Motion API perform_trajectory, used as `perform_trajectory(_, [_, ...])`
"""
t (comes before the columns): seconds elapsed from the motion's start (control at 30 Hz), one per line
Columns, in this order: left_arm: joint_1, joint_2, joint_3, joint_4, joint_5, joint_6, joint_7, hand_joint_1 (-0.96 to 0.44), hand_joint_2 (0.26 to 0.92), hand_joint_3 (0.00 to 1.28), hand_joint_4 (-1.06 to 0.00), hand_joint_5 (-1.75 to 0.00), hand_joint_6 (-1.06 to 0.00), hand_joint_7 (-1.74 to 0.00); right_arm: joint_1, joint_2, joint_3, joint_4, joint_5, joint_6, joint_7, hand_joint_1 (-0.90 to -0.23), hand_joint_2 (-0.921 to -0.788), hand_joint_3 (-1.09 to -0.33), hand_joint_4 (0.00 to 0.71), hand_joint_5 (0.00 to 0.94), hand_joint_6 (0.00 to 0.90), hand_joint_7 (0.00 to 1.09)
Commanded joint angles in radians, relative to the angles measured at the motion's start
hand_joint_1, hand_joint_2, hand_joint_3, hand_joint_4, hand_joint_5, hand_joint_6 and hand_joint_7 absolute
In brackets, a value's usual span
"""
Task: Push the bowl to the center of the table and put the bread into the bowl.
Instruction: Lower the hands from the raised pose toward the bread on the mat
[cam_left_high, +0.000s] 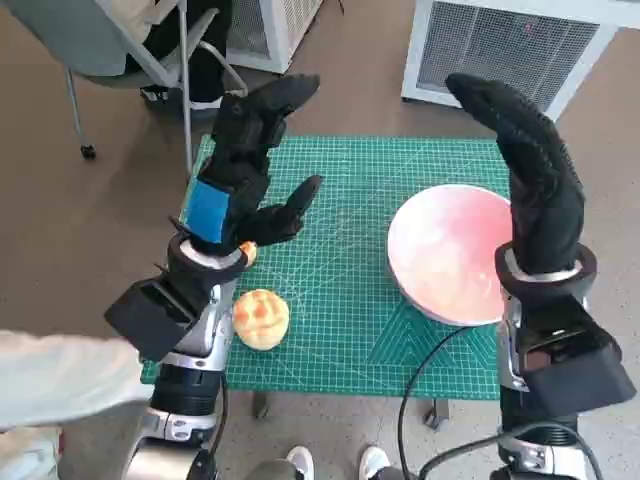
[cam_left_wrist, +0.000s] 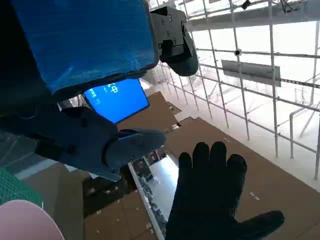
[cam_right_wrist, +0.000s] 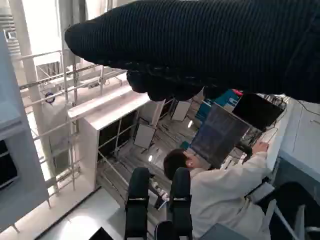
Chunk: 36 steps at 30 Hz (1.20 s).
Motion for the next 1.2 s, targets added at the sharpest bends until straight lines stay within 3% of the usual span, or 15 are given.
perform_trajectory(0.03, [0.009,0.002,0.0,-0.001,0.007,-0.007,0.006,-0.25,0.763,0.62,0.0,-0.65,0.0,-0.86,0.022,-0.004,-0.002,0.007,0.001,-0.001,-0.002,-0.533,-0.921,-0.755,0.26,0.0,-0.001,0.69])
perform_trajectory(0.5, [0.01,0.002,-0.001,-0.002,0.007,-0.004,0.006,-0.26,0.762,0.63,0.0,-0.65,0.0,-0.86,0.02,-0.008,-0.003,0.015,0.007,-0.006,0.004,-0.539,-0.921,-0.753,0.261,0.0,-0.001,0.68])
perform_trajectory(0.77, [0.011,0.002,-0.002,0.0,0.01,-0.007,0.006,-0.26,0.762,0.63,0.0,-0.65,0.0,-0.86,0.032,-0.024,-0.02,0.029,0.033,-0.022,0.018,-0.541,-0.921,-0.751,0.257,0.0,-0.001,0.67])
perform_trajectory(0.97, [0.017,0.005,0.0,-0.002,0.008,-0.007,0.004,-0.28,0.762,0.62,0.0,-0.65,0.0,-0.85,0.054,-0.07,-0.07,0.084,0.088,-0.065,0.043,-0.551,-0.921,-0.748,0.255,0.0,-0.001,0.67])
perform_trajectory(1.07, [0.021,0.007,0.002,-0.004,0.004,-0.006,0.001,-0.28,0.762,0.62,0.0,-0.65,0.0,-0.85,0.072,-0.098,-0.115,0.134,0.114,-0.09,0.042,-0.553,-0.921,-0.745,0.256,0.0,0.0,0.67])
perform_trajectory(1.2, [0.023,0.01,0.006,-0.006,0.0,-0.002,0.0,-0.28,0.763,0.62,0.0,-0.65,0.0,-0.85,0.089,-0.12,-0.182,0.211,0.104,-0.118,-0.009,-0.551,-0.921,-0.739,0.27,0.006,0.017,0.64])
